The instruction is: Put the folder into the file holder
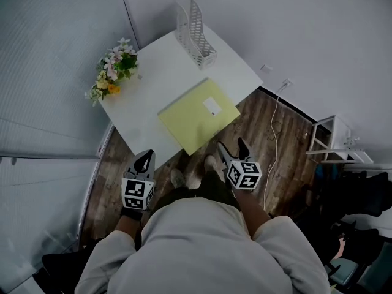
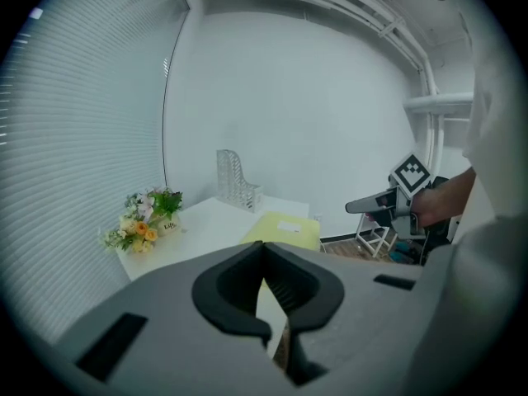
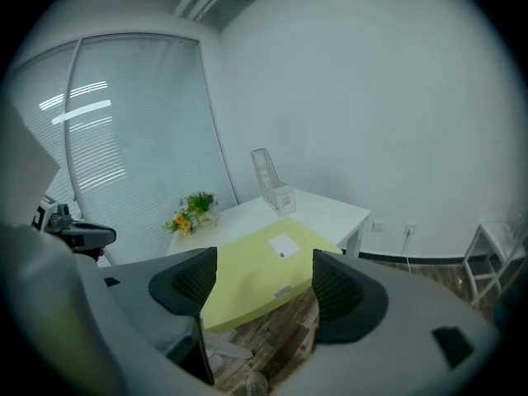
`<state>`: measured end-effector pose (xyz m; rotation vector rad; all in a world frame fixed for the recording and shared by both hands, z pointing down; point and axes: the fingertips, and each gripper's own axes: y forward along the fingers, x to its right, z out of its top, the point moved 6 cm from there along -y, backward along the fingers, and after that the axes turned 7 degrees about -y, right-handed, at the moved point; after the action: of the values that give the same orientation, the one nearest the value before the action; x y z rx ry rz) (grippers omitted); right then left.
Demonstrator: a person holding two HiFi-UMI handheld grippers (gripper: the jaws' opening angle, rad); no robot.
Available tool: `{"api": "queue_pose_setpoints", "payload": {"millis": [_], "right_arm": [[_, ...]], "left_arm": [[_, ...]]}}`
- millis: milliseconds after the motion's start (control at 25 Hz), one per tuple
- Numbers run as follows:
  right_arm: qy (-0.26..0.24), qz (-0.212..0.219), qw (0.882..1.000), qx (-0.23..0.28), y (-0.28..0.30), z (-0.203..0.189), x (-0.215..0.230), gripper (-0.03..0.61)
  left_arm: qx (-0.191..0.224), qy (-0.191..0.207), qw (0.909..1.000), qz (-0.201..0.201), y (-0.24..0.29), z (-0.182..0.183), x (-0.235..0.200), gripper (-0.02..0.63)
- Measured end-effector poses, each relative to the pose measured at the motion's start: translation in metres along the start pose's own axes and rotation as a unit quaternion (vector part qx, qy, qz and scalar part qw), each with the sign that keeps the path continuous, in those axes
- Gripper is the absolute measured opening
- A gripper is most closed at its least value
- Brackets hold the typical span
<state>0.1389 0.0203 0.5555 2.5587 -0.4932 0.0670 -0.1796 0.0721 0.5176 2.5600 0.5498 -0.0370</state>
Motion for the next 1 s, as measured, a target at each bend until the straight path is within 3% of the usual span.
{"api": "queue_pose_setpoints", "payload": {"millis": [200, 400, 600, 760, 1000], "right_arm": [[0.095, 0.009, 0.994, -0.057, 0.050, -0.022, 0.023, 0.370], [0.208, 0.020, 0.972, -0.110, 0.094, -0.051, 0.049, 0.371], [0.327, 0.037, 0.932, -0.149, 0.131, -0.079, 0.065, 0.380], [0.411, 0.076, 0.897, -0.143, 0.158, -0.092, 0.071, 0.382], [0.487, 0.128, 0.856, -0.121, 0.191, -0.106, 0.070, 0.382]], "left_arm": [[-0.012, -0.003, 0.9995, 0.029, 0.010, 0.005, -0.014, 0.008], [-0.020, -0.018, 0.9972, 0.070, 0.016, 0.012, -0.024, 0.008], [-0.037, -0.028, 0.9945, 0.094, 0.029, 0.021, -0.027, 0.008], [-0.057, -0.034, 0.9929, 0.099, 0.045, 0.021, -0.024, 0.008], [-0.085, -0.037, 0.9909, 0.098, 0.068, 0.022, -0.019, 0.008]]}}
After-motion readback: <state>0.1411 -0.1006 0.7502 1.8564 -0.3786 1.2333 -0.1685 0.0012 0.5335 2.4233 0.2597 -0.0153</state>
